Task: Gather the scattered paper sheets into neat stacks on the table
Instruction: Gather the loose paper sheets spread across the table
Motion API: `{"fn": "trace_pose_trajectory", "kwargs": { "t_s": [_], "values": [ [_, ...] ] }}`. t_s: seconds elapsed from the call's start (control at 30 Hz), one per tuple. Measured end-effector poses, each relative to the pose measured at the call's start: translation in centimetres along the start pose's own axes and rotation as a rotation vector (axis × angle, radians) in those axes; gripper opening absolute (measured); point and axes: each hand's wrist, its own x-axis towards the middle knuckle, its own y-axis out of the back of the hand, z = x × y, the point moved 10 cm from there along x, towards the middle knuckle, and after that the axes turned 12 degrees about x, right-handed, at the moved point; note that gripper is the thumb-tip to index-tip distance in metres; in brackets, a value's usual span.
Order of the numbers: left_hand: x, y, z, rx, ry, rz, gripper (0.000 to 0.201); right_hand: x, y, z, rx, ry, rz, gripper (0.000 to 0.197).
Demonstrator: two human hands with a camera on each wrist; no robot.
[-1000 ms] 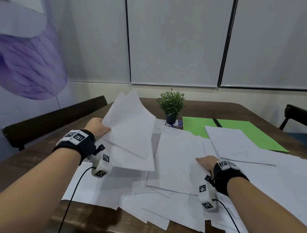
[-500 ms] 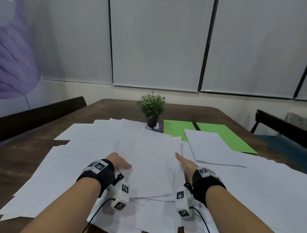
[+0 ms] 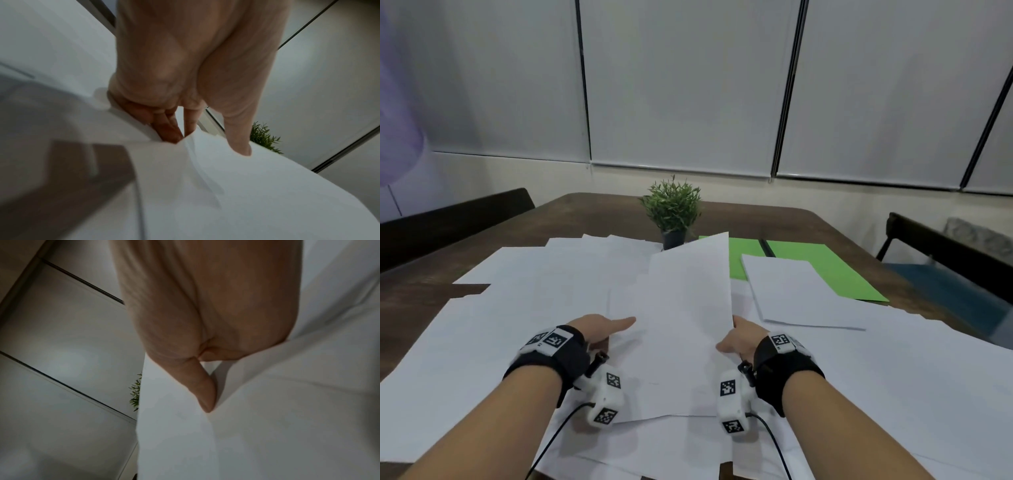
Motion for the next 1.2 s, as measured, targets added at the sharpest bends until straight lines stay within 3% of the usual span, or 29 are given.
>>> {"fn": "trace_pose_trajectory", "kwargs": {
  "t_s": [0.1,0.23,0.3,0.37,0.5,0.67,0.8,0.93,1.03,1.1,1.2],
  "values": [
    [-1.1,0.0,-0.2,-0.072,0.030,0.014,0.078,-1.4,-0.4,-0.6,0.140,0.046,-0.024,0.053],
    [-2.4,-0.4,1.0,-0.309,-0.006,0.083,0.104,-3.6,-0.9,-1.7,0.318,0.163,-0.099,0.072],
    [-2.9,0.1,1.9,-0.391,-0.059,0.116,0.123,-5.4,-0.6,-2.5,0.409,0.204,-0.115,0.063],
    [-3.2,0.8,3.0,-0.530,-0.144,0.126,0.127,-6.5,-0.1,-3.3,0.454,0.257,-0.146,0.055],
    [-6.0,3.4,6.0,-0.787,-0.344,0.211,0.090,-8.0,2.0,-5.9,0.481,0.349,-0.117,0.051],
    [-8.5,6.1,7.9,-0.778,-0.500,0.356,0.085,-10.0,4.1,-9.6,0.436,0.411,-0.093,0.040],
    [-8.7,5.8,8.6,-0.743,-0.543,0.319,0.049,-10.4,4.7,-10.0,0.393,0.367,-0.085,0.028],
    [-8.1,4.1,8.8,-0.766,-0.570,0.239,0.073,-9.2,5.7,-9.2,0.450,0.415,0.086,0.032],
    [-7.6,3.7,9.0,-0.742,-0.584,0.197,0.087,-9.1,5.2,-9.1,0.535,0.430,0.073,0.038],
    [-7.9,4.5,9.2,-0.746,-0.592,0.228,0.078,-9.0,5.1,-9.7,0.553,0.447,0.046,0.041],
    [-8.8,6.5,9.8,-0.797,-0.606,0.269,0.045,-9.0,5.4,-11.1,0.540,0.480,0.037,0.048]
  ]
}}
